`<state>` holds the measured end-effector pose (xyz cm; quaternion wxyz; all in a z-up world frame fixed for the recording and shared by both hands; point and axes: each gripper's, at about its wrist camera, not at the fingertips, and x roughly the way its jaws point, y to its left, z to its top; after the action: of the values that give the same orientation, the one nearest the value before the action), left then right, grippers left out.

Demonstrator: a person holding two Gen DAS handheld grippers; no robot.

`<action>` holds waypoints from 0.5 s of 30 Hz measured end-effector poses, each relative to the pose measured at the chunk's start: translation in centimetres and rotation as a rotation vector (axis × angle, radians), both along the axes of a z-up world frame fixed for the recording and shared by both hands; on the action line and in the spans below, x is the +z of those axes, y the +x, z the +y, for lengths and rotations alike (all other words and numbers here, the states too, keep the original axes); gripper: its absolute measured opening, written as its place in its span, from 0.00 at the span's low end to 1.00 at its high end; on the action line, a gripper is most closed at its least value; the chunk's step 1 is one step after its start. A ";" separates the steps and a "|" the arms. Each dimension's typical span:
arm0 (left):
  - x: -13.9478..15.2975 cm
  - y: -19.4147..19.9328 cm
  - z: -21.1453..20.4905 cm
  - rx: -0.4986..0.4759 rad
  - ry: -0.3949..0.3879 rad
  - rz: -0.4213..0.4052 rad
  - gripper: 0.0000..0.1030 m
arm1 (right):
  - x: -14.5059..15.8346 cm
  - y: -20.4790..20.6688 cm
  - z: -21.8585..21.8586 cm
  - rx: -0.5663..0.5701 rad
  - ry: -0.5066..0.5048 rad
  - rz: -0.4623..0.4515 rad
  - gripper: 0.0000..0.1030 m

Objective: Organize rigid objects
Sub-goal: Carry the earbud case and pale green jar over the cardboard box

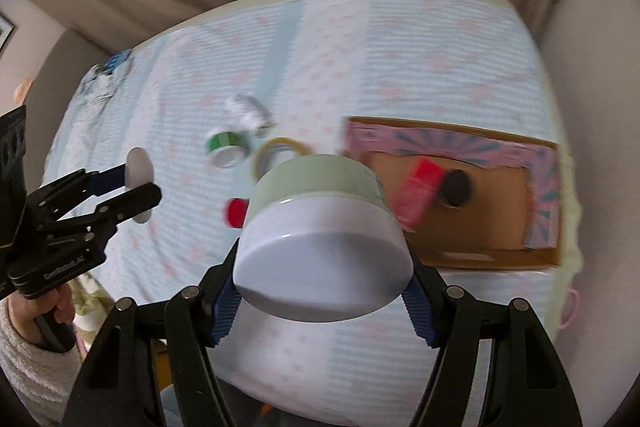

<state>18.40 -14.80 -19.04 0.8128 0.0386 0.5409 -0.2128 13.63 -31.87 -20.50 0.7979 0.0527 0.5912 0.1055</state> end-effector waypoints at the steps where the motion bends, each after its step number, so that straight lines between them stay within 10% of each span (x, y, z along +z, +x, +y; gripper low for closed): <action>1: -0.2 0.2 -1.2 -0.011 -0.004 0.004 0.43 | 0.1 -0.2 -1.2 -0.014 -0.007 0.001 0.64; 15: -8.6 5.1 -12.5 -0.048 0.013 0.139 0.43 | -5.6 0.0 -14.7 -0.212 -0.049 0.082 0.64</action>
<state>23.49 -27.25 -27.63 0.7675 0.0419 0.5964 -0.2311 13.63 -46.54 -26.14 0.7806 0.0999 0.6170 0.0038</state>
